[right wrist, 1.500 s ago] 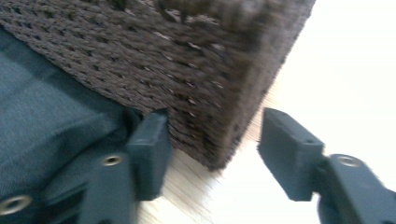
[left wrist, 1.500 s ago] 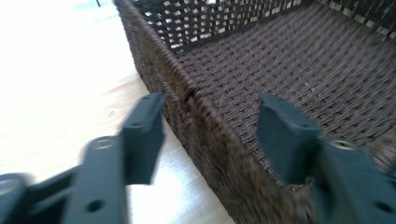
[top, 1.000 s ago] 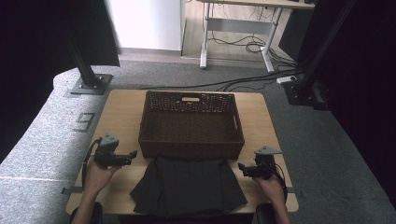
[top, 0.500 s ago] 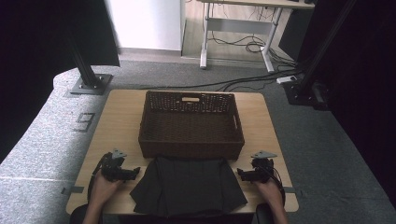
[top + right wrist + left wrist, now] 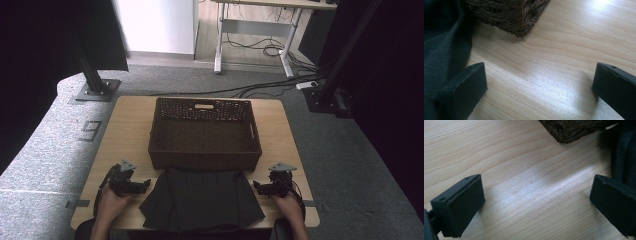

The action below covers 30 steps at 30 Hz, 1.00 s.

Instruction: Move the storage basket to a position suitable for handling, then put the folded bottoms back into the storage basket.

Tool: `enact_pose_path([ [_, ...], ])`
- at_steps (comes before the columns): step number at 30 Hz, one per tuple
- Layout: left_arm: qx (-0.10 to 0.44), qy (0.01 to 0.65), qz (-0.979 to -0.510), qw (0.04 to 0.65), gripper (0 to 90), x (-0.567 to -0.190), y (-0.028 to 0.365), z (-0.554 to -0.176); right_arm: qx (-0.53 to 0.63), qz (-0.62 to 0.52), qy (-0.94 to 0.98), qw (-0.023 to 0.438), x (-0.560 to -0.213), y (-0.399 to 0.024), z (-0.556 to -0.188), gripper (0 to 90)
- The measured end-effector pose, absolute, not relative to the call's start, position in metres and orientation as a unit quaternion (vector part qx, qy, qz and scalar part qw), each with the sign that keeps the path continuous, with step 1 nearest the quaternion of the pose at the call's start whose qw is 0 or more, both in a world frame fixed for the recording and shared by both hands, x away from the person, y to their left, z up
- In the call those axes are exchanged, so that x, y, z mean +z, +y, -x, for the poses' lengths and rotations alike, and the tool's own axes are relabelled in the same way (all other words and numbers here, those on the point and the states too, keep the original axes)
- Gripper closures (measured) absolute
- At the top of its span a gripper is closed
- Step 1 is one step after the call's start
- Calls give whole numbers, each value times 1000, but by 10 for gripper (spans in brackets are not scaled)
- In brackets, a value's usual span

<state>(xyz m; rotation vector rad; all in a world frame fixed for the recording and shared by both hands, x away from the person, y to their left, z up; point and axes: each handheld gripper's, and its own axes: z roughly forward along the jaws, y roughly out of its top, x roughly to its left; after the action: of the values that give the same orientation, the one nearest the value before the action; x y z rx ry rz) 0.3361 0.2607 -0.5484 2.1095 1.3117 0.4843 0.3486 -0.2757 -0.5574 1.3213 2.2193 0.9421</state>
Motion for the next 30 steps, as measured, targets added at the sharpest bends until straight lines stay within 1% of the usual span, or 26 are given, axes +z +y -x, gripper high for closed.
enact_pose_path([
  [12,183,497,-793,300,0,-548,260,-336,333,-473,792,194,-557,-275,-349,0],
  [14,177,496,-798,293,0,-546,259,-336,330,-473,794,191,-556,-275,-348,0],
  [15,175,496,-799,292,27,-545,258,-336,326,-475,794,191,-555,-274,-348,0],
  [16,173,491,-802,292,27,-544,258,-335,326,-475,794,191,-555,-274,-348,0],
  [17,173,487,-805,290,48,-541,256,-334,329,-475,794,192,-552,-274,-347,0],
  [19,175,484,-806,291,49,-538,254,-333,337,-472,792,192,-547,-273,-346,0],
  [21,175,481,-805,299,49,-533,251,-331,340,-471,791,192,-545,-272,-345,2],
  [25,178,469,-804,319,53,-521,240,-322,358,-468,789,177,-536,-266,-339,2],
  [30,180,450,-806,339,54,-509,223,-316,367,-452,796,166,-528,-250,-332,2],
])
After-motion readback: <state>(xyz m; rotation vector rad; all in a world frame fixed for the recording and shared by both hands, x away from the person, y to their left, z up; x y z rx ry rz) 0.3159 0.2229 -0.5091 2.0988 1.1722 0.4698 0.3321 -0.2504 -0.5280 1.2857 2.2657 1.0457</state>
